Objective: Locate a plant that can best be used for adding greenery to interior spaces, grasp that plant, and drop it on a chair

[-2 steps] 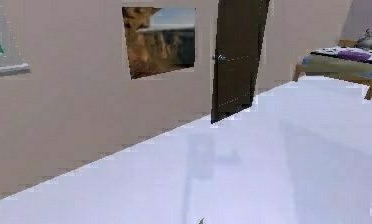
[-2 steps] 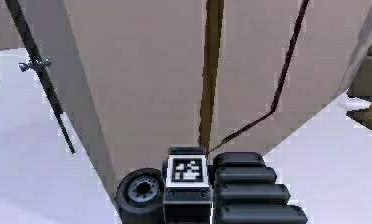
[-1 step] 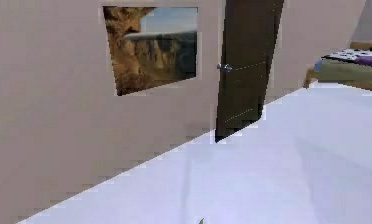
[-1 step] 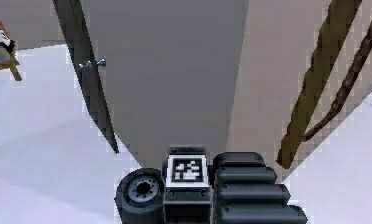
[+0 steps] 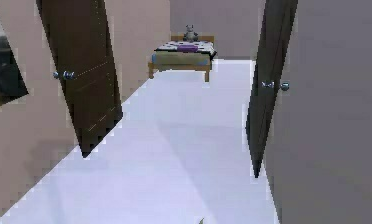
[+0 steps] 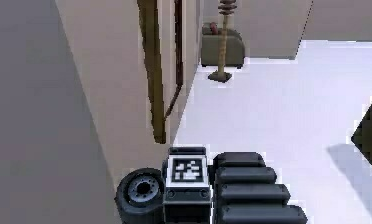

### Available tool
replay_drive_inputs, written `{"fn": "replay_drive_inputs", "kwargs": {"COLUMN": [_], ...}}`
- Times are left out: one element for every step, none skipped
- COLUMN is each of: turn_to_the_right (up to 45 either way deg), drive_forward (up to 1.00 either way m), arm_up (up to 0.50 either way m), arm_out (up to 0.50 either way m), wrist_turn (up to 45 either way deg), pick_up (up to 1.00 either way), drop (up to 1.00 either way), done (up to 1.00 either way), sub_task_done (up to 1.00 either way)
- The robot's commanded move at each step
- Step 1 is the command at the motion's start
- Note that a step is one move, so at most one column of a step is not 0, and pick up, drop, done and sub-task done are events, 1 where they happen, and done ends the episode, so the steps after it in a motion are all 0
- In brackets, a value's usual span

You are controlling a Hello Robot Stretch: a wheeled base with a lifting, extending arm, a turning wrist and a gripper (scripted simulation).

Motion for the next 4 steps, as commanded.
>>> {"fn": "replay_drive_inputs", "kwargs": {"turn_to_the_right": [0.0, 3.0, 0.0, 6.0], "drive_forward": [1.00, 0.00, 0.35, 0.00], "arm_up": [0.00, 0.00, 0.00, 0.00], "arm_out": [0.00, 0.00, 0.00, 0.00], "wrist_turn": [0.0, 0.0, 0.0, 0.0], "pick_up": [0.00, 0.00, 0.00, 0.00], "drop": [0.00, 0.00, 0.00, 0.00], "done": [0.00, 0.00, 0.00, 0.00], "sub_task_done": [0.00, 0.00, 0.00, 0.00]}}
